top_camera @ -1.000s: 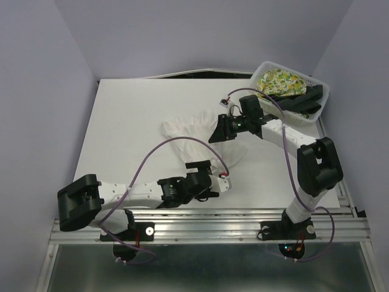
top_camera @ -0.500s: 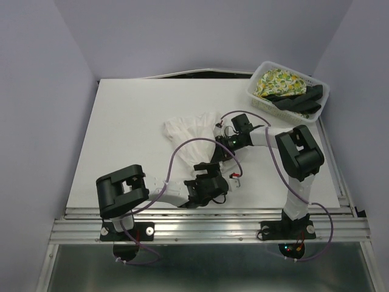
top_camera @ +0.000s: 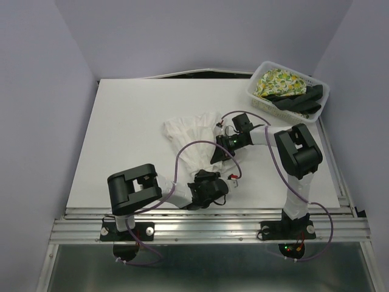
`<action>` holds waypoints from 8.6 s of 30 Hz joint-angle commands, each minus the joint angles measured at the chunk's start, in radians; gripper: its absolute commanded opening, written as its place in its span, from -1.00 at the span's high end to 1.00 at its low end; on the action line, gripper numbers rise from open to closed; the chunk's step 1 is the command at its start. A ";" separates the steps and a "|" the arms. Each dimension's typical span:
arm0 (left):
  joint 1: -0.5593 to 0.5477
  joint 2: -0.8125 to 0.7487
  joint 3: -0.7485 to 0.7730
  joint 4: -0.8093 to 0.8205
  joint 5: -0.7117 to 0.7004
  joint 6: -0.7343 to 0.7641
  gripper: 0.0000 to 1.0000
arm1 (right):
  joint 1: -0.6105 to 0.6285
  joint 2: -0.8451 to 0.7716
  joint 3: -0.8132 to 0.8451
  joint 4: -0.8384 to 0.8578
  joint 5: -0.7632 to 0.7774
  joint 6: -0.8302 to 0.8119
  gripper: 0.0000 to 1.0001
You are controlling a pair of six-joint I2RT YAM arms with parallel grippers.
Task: Fold and stack the skirts
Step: Fold the skirt, then neatly place the folded skirt to the corner
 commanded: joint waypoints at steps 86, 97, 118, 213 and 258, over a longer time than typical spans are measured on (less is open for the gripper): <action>0.628 -0.035 0.641 -0.749 0.922 0.088 1.00 | 0.039 0.315 0.442 -0.076 -0.086 -0.085 0.75; 0.631 0.071 0.549 -0.627 0.928 0.157 1.00 | 0.021 0.295 0.547 -0.092 0.198 -0.061 0.51; 0.628 0.287 0.953 -1.070 1.002 0.284 0.90 | -0.094 0.390 0.741 -0.165 0.134 0.014 0.59; 0.728 0.346 0.816 -0.807 0.533 -0.784 -0.61 | -0.324 -0.383 0.160 -0.018 0.213 0.171 -1.00; 1.383 0.383 1.419 -0.851 0.698 -0.147 -0.97 | -0.324 -0.365 0.271 -0.093 0.259 0.054 -1.00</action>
